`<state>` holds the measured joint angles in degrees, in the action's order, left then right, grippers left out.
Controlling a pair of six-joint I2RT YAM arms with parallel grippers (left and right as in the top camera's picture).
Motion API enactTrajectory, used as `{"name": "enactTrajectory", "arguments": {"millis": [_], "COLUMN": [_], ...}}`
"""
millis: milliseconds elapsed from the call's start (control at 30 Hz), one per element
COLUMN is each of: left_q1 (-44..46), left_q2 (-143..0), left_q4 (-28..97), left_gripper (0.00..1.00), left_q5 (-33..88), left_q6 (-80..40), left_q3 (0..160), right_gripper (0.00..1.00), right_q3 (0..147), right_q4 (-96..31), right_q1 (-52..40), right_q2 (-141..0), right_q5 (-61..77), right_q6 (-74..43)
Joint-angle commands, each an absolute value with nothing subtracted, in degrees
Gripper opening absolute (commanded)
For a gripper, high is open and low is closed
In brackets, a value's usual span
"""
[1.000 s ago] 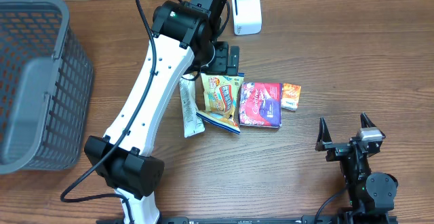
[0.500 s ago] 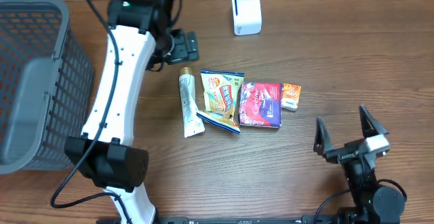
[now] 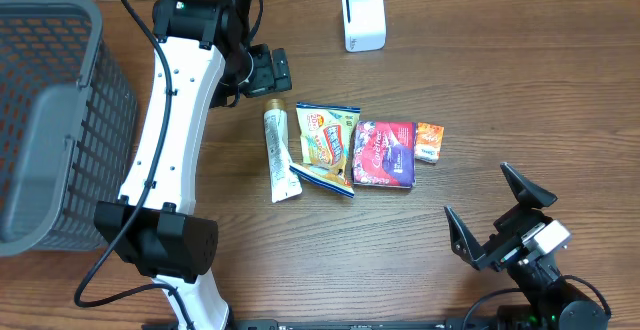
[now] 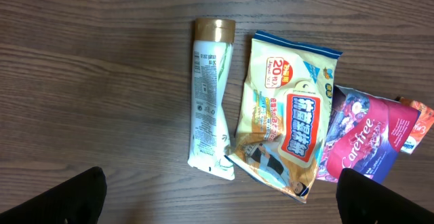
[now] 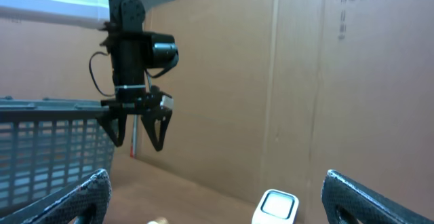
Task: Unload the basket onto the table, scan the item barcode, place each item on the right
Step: 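Raise the left arm aside and move the right gripper toward the orange pack, then lower the right gripper onto the orange pack and close on it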
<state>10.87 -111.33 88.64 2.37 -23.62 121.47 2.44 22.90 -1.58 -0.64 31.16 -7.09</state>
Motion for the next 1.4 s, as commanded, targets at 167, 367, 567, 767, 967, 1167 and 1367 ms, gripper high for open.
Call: {"name": "enactTrajectory", "arguments": {"millis": [167, 367, 567, 767, 967, 1167, 1367], "left_q1": [11.27, 11.27, 11.27, 11.27, 11.27, 11.27, 11.27], "left_q2": [-111.31, -111.31, -111.31, -111.31, -111.31, -111.31, -111.31], "left_q4": [88.42, 88.4, 88.4, 88.4, 88.4, 88.4, 88.38], "left_gripper": [1.0, 1.0, 0.99, 1.0, 1.0, 1.0, 1.0], "left_q5": [3.01, 2.98, 2.96, 2.98, 2.98, 2.96, 2.98], "left_q6": [-24.25, -24.23, -24.23, -24.23, -24.23, -24.23, -24.23], "left_q3": [121.54, 121.54, 121.54, 121.54, 121.54, 121.54, 121.54], "right_gripper": [1.0, 1.0, 1.0, 1.0, 1.0, 1.0, 1.0], "right_q3": [24.25, 44.42, 51.4, 51.4, 51.46, 53.93, 64.99], "right_q4": [-0.71, -23.24, -24.43, -22.94, -23.24, -29.85, -49.25], "right_q1": [-1.52, -1.39, -1.43, -1.43, -1.43, -1.43, -1.43], "right_q2": [-9.85, -29.34, -43.83, -54.74, -63.16, -63.16, -65.45], "right_q5": [25.54, 25.89, 44.8, 60.77, 57.14, 33.85, 18.83], "right_q6": [-0.47, 3.07, 3.03, 3.03, 1.06, -11.55, -13.56]}}
